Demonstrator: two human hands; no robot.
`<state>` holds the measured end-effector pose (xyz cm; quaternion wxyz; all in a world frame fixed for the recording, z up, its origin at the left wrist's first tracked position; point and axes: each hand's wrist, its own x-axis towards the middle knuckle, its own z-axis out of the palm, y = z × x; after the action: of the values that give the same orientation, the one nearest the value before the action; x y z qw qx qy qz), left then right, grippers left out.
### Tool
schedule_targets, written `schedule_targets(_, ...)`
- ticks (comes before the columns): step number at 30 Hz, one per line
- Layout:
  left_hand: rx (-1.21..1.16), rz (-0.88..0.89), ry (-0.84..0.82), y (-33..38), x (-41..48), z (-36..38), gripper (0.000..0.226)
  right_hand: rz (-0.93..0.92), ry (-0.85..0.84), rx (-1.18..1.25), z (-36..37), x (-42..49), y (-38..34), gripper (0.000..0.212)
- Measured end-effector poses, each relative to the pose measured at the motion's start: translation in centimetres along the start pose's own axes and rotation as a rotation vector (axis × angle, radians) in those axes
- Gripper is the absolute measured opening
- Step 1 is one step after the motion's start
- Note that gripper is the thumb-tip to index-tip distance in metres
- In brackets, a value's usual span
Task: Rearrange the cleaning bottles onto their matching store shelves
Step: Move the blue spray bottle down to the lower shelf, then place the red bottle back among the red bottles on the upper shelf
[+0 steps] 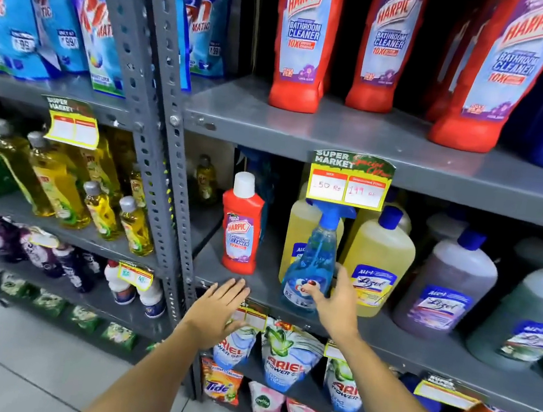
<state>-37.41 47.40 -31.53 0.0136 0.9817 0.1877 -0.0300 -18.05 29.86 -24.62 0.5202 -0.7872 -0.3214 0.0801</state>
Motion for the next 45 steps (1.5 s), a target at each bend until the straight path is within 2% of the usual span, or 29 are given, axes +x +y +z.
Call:
schedule_targets(6, 0.035, -0.038, -0.001, 0.4, -0.2, 0.1, 0.07, -0.073, -0.064, -0.095, 0.5, 0.2, 0.9, 0.062)
schedule_targets(14, 0.103, -0.081, -0.027, 1.2, -0.2, 0.1, 0.071, -0.066, -0.026, -0.052, 1.2, 0.2, 1.9, 0.067)
schedule_targets(19, 0.104, -0.115, -0.015, 1.6, -0.1, 0.5, 0.076, -0.096, -0.075, -0.028, 1.3, 0.8, 1.7, 0.069)
schedule_targets(24, 0.089, -0.086, 0.062, 1.4, -0.2, 0.9, 0.081, -0.076, -0.11, -0.026, 2.1, 0.8, 1.3, 0.072)
schedule_targets(28, 0.067, -0.047, 0.102, 0.9, -0.6, 1.0, 0.077, -0.052, -0.137, 0.036, 2.4, 0.4, 1.4, 0.075)
schedule_targets(30, 0.063, -0.034, 0.112, 0.5, -0.7, 0.8, 0.073, -0.028, -0.081, 0.04, 2.5, 0.0, 1.1, 0.078)
schedule_targets(32, 0.053, -0.032, 0.112, 0.5, -0.7, 0.8, 0.07, 0.007, 0.108, 0.011, 2.5, -1.1, 0.5, 0.082)
schedule_targets(34, 0.038, -0.032, 0.099, 0.3, -0.6, 1.2, 0.068, -0.057, 0.298, -0.004, 2.9, -2.5, -0.8, 0.072)
schedule_targets(35, 0.029, -0.03, 0.096, 0.3, -0.6, 1.5, 0.068, -0.13, 0.329, 0.007, 3.3, -3.1, -1.9, 0.061)
schedule_targets(37, -0.002, -0.02, 0.094, 0.1, -0.6, 1.9, 0.068, -0.304, 0.271, 0.017, 4.5, -3.4, -4.8, 0.036)
schedule_targets(39, -0.027, -0.005, 0.113, -0.4, -0.5, 2.1, 0.068, -0.451, 0.161, -0.015, 5.9, -2.7, -7.9, 0.024)
schedule_targets(41, -0.018, 0.011, 0.116, -0.7, -0.4, 2.1, 0.067, -0.456, 0.073, -0.025, 7.3, -1.2, -10.6, 0.028)
schedule_targets(45, 0.004, 0.027, 0.108, -1.1, -0.3, 2.4, 0.068, -0.19, -0.037, -0.161, 9.5, 1.8, -12.6, 0.063)
